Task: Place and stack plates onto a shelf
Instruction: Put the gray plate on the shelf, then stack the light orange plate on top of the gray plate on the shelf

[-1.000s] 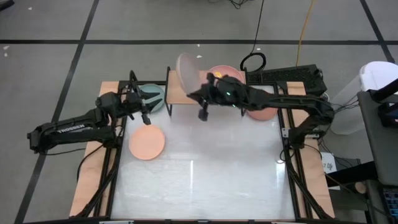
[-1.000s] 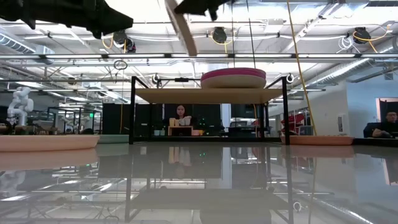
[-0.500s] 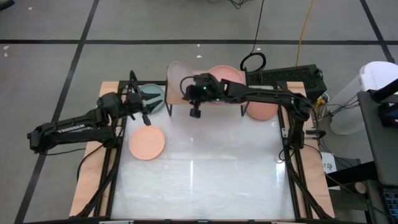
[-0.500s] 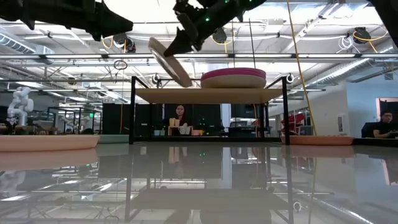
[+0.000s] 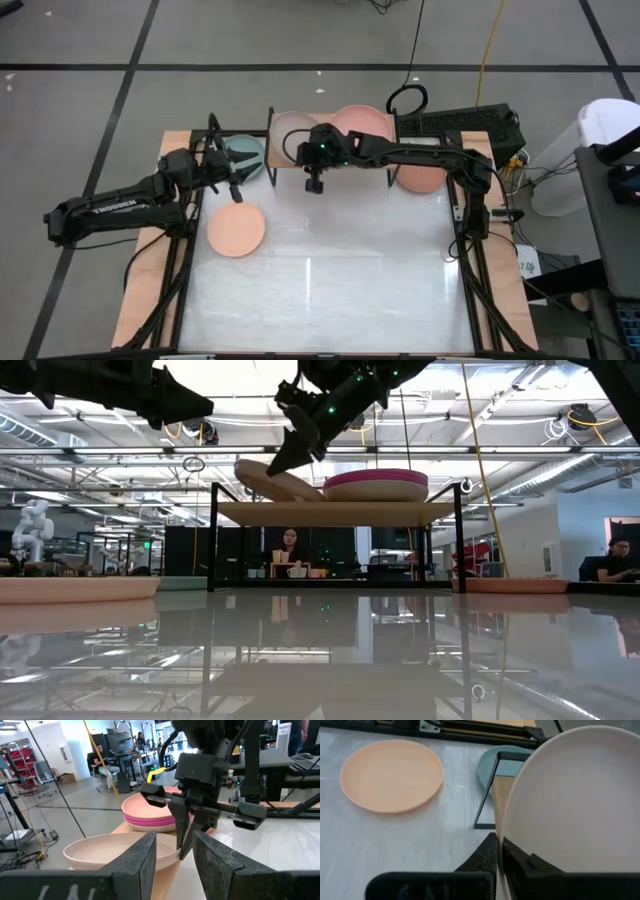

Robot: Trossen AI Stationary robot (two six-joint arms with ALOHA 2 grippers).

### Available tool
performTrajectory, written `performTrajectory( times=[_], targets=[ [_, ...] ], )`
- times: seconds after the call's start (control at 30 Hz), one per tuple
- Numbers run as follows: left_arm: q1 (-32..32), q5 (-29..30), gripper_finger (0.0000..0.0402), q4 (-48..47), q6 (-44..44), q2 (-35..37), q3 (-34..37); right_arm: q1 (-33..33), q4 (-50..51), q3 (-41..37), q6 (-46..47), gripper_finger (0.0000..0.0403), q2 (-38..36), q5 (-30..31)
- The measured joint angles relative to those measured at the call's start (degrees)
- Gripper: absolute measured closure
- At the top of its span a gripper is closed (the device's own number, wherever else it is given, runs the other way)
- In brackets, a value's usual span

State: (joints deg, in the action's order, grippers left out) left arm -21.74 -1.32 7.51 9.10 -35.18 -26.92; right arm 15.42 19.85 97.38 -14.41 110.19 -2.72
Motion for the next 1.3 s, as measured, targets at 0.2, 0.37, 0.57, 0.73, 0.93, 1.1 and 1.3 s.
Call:
performTrajectory(
  times=[0.2, 0.37, 0.57, 0.73, 0.93, 1.1, 1.3],
  targets=[
    [0.00, 0.00, 0.0268, 0.00, 0.04, 0.00, 0.00, 0.12, 0.62, 0.00, -0.13, 0.0376, 0.02, -0.12],
    [0.00, 0.00, 0.0268, 0.00, 0.04, 0.00, 0.00, 0.59, 0.62, -0.02, 0.51, 0.0349, 0.02, 1.25],
    [0.00, 0.00, 0.0268, 0.00, 0.07, 0.00, 0.00, 0.63, 0.62, -0.04, 1.10, 0.0325, 0.02, 8.42],
    [0.00, 0.00, 0.0268, 0.00, 0.07, 0.00, 0.00, 0.63, 1.16, -0.04, 0.50, 0.0318, 0.02, 8.66],
    [0.00, 0.00, 0.0268, 0.00, 0.01, 0.00, 0.00, -0.67, 2.19, -0.04, 0.00, 0.0301, 0.00, 8.59],
    [0.02, 3.44, 0.0268, -0.60, 0.25, 0.00, 0.00, -2.77, 1.86, -0.15, 0.00, 0.0285, -2.36, 8.63],
    [0.42, 6.19, 0.0268, -6.07, 1.03, 0.00, -0.34, -7.26, 3.83, -0.15, 0.23, 0.0282, -8.83, 8.89]
  ],
)
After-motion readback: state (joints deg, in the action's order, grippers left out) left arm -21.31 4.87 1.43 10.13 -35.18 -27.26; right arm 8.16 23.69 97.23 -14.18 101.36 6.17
